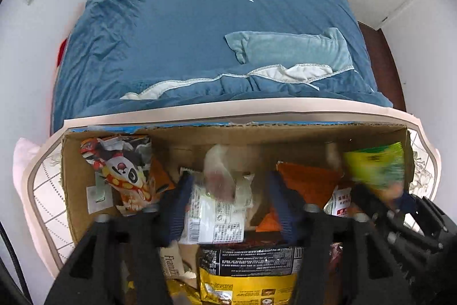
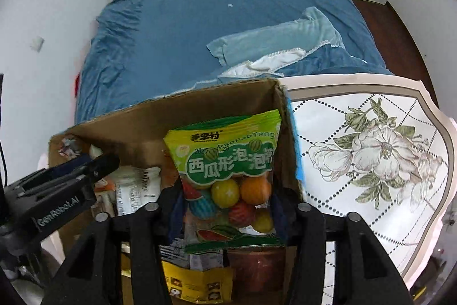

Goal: Organize snacks
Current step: 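Carry the photo packet and gumball bag into the box and open both tools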

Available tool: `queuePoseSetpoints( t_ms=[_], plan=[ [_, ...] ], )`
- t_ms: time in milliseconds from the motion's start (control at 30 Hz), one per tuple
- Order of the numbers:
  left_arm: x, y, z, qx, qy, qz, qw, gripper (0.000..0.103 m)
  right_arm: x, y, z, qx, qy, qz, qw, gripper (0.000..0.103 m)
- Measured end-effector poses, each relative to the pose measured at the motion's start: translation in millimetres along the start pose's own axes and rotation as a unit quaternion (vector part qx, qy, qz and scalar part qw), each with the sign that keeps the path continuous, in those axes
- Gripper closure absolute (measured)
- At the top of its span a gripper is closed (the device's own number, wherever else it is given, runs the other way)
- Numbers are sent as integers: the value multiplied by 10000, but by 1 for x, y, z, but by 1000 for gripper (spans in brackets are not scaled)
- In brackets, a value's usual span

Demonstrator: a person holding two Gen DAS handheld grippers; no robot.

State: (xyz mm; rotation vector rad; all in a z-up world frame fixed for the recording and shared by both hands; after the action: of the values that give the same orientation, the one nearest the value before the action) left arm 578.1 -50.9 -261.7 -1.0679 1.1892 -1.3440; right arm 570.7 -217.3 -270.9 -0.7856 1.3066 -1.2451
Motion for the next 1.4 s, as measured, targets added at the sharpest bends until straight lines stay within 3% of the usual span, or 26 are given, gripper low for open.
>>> queuePoseSetpoints(
  t_ms=[33, 133, 200, 533, 767, 1400],
  plan=[
    [-1, 1, 2, 38, 7, 38, 10000, 21, -4, 1, 0, -9, -118, -32, 9999, 30],
    [-2, 1, 4, 92, 6, 51, 9999, 15, -13, 5, 0, -20, -346, -189, 9992, 17],
    [-4, 1, 4, 107, 13, 46, 9999, 8, -16, 6, 1, -18, -381, -225, 9990, 13],
    [-14, -15, -10, 271, -54, 67, 9996, 8, -18, -5, -9, 3, -472, -377, 9982, 7],
    [-20, -46, -36, 571, -93, 185, 9982, 8, -23, -23, -38, 23, -590, -374, 9976, 6],
    [-39, -134, -151, 1557, -269, 551, 9859, 8, -40, -108, -138, 819, -914, -538, 9910, 5]
  ],
)
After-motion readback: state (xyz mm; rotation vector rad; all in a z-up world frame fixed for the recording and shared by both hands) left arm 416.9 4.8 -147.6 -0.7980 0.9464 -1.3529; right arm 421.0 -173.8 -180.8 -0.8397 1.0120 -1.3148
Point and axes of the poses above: each gripper's, at about its wrist camera, not at the fingertips, and y roughly the way its jaws point, x to its right, z to its top, the point moved 3 cm from there along y, roughly the way its jaws point, and after that the axes turned 7 degrees about z, right-handed, at the moved point
